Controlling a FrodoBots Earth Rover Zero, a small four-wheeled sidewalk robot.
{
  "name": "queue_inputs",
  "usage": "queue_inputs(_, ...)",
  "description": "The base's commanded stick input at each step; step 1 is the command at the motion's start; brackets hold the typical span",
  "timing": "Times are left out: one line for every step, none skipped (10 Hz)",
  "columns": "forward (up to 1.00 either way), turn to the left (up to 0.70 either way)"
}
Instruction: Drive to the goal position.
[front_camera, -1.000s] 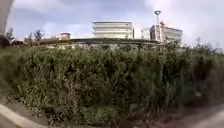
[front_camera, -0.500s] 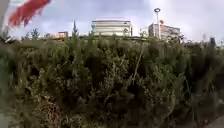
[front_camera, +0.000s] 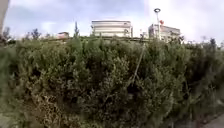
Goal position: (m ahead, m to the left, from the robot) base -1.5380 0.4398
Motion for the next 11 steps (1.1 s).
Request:
queue_inputs(0.00, -0.70)
queue_inputs(0.00, -0.70)
queue_inputs(0.00, -0.70)
queue_inputs(0.00, -0.70)
queue_inputs(0.00, -0.70)
queue_inputs(0.00, -0.70)
queue_inputs(0.00, -0.70)
queue_inputs(0.00, -0.70)
queue_inputs(0.00, -0.70)
queue_inputs(0.00, -0.70)
queue_inputs(0.00, -0.70)
